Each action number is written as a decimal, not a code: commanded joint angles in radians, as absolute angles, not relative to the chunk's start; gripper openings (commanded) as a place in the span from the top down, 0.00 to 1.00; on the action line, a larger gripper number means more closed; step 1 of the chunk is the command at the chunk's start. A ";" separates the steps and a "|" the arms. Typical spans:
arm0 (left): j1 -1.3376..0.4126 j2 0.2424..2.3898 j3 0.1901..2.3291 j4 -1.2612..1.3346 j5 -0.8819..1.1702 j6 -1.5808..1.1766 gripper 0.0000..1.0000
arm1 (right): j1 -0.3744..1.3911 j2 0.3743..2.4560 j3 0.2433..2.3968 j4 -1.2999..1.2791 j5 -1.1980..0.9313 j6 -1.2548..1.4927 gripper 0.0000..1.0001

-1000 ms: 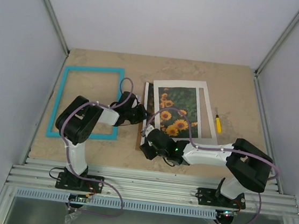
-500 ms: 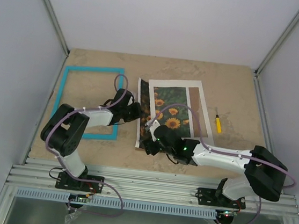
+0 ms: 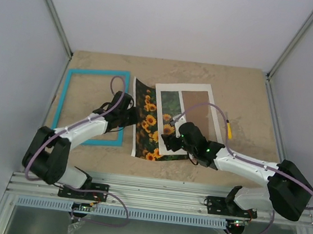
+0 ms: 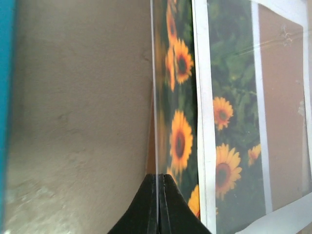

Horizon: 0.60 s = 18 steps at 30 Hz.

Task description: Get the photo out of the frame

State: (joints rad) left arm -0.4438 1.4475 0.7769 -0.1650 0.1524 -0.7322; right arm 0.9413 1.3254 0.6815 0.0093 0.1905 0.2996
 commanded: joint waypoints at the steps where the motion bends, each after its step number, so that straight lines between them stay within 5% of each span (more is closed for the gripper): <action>1: -0.437 1.339 0.817 -0.334 0.040 -0.691 1.00 | 0.892 1.290 0.620 0.052 0.177 0.312 0.18; 18: -0.437 1.057 1.079 -0.710 -0.162 -0.659 1.00 | 0.785 1.148 0.533 0.053 0.196 0.369 0.17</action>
